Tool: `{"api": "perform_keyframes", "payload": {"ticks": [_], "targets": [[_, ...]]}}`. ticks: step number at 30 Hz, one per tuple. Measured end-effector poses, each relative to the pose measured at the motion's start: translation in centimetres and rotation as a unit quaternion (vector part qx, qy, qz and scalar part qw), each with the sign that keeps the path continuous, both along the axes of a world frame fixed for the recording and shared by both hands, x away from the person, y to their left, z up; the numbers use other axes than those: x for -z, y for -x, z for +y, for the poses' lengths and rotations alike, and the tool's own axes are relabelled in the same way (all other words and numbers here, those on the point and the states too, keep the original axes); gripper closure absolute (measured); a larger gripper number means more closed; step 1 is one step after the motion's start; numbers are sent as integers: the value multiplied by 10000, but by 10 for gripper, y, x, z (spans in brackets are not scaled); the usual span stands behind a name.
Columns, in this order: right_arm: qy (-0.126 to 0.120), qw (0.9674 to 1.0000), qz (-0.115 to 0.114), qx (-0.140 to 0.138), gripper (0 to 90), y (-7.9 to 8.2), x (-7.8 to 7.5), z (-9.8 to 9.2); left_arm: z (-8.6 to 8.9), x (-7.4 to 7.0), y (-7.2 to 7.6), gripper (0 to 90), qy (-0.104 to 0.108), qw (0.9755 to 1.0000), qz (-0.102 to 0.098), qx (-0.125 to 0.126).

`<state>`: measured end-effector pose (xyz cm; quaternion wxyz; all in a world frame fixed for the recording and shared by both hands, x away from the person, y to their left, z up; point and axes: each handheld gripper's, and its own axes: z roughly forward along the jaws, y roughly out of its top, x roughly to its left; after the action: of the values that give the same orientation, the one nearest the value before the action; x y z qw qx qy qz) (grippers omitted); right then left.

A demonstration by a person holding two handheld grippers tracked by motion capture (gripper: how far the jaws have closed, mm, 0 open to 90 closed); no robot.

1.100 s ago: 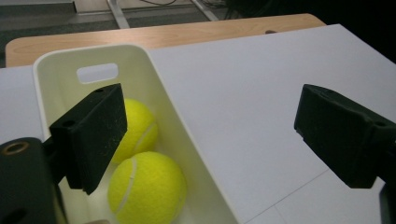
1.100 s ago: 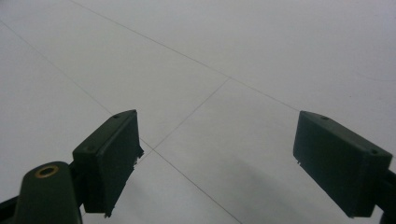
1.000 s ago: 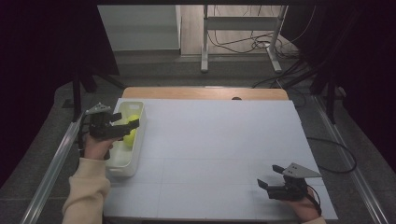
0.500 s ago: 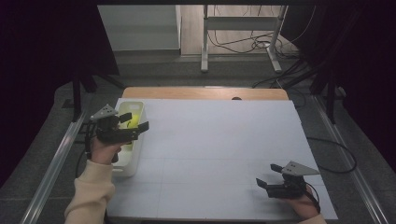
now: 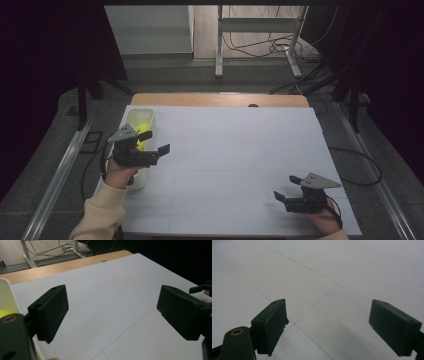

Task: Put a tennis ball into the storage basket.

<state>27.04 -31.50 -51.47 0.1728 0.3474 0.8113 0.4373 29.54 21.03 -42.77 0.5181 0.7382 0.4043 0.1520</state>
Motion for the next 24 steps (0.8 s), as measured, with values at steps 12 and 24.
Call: {"api": "perform_keyframes", "payload": {"ticks": [12,24], "targets": [[-9,10000,-2,-2,155,1,0,0,-38,14,20,111,-116,9977,-162,644],[-32,10000,-36,-37,155,4,-1,1,-58,45,41,114,-224,9955,46,916]]}}
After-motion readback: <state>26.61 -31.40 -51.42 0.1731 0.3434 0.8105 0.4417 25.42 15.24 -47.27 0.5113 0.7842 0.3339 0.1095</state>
